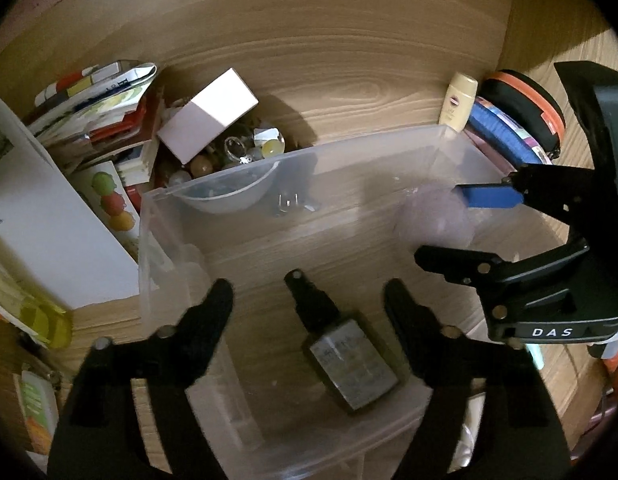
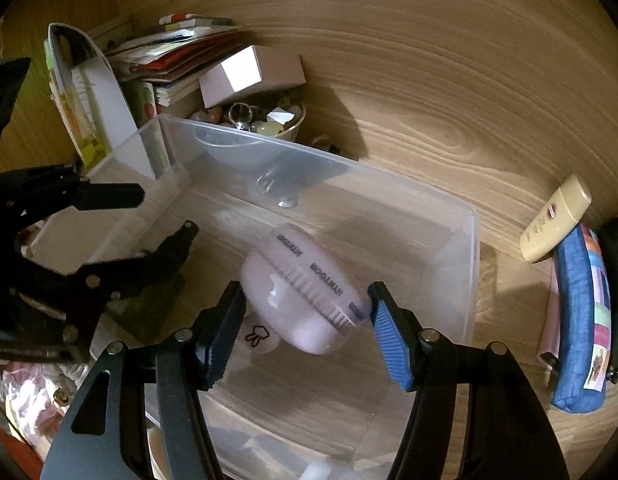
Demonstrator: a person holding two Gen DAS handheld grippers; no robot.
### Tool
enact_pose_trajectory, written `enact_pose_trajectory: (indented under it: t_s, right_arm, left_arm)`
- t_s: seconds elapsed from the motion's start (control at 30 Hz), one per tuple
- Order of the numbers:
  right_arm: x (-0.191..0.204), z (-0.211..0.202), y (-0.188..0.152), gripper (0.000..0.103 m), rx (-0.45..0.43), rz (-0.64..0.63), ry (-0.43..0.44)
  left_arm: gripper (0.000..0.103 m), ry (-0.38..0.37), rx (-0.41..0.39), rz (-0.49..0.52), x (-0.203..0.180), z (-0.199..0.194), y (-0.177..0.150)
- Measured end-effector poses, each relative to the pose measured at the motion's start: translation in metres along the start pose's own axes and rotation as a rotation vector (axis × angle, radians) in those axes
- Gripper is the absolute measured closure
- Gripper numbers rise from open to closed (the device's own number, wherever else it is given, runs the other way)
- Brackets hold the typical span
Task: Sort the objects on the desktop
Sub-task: 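Lift and carry the bottle and pink container into the clear plastic bin, then open both grippers to release the bottle and container in the bin, then withdraw both grippers from the bin toward the remaining items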
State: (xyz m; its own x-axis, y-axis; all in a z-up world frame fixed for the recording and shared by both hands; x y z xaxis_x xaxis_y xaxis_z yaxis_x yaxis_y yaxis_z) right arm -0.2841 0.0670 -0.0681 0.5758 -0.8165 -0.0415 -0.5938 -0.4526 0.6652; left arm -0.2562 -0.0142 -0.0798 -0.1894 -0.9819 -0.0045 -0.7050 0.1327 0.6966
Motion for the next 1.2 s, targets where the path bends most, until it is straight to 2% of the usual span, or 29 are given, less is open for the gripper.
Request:
enact_pose_trajectory:
  t_s: [0.13,0.33,0.47,0.63,0.77,0.9,1.2]
  right_arm:
    - [0.001,-0.003,0.001,0.031,-0.001,0.001,0.004]
    - [0.003,-0.013,0.005,0.029,-0.018,0.006,0.002]
    - [0.001,-0.027,0.008,0.021,-0.047,0.019,-0.009]
    - [-0.005,-0.048,0.01,0.021,-0.078,0.036,-0.033]
    - [-0.009,-0.066,0.01,0.02,-0.107,0.043,-0.056]
    - [-0.013,-0.086,0.008,0.018,-0.145,0.049,-0.08]
    - [-0.027,-0.124,-0.007,0.016,-0.193,0.079,-0.123]
  left_arm:
    - [0.023,-0.003,-0.003,0.002,0.001,0.001,0.0]
    - [0.023,-0.015,-0.008,-0.015,0.003,-0.003,0.002]
    - [0.023,-0.028,-0.023,-0.039,0.004,-0.011,0.004]
    - [0.022,-0.018,-0.064,-0.049,0.007,-0.029,0.012]
    - [0.014,-0.001,-0.103,-0.063,0.012,-0.048,0.017]
    - [0.012,0.016,-0.14,-0.08,0.016,-0.066,0.02]
    - [0.007,0.061,-0.209,-0.125,0.029,-0.108,0.013]
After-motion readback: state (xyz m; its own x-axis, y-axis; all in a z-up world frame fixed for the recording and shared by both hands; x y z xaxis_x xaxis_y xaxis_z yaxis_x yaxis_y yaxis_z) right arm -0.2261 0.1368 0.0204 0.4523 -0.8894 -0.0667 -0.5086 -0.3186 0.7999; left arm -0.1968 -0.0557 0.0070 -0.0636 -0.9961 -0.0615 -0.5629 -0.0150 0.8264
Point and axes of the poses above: each gripper's, at about its wrist camera, not at the fingertips, and z roughly the way its jaws point, x to its left, y to its top, the point moved 9 cm from there along z, roughly the way its jaws point, and after that the axes turned 5 degrees about -x, right-handed, at the moved point
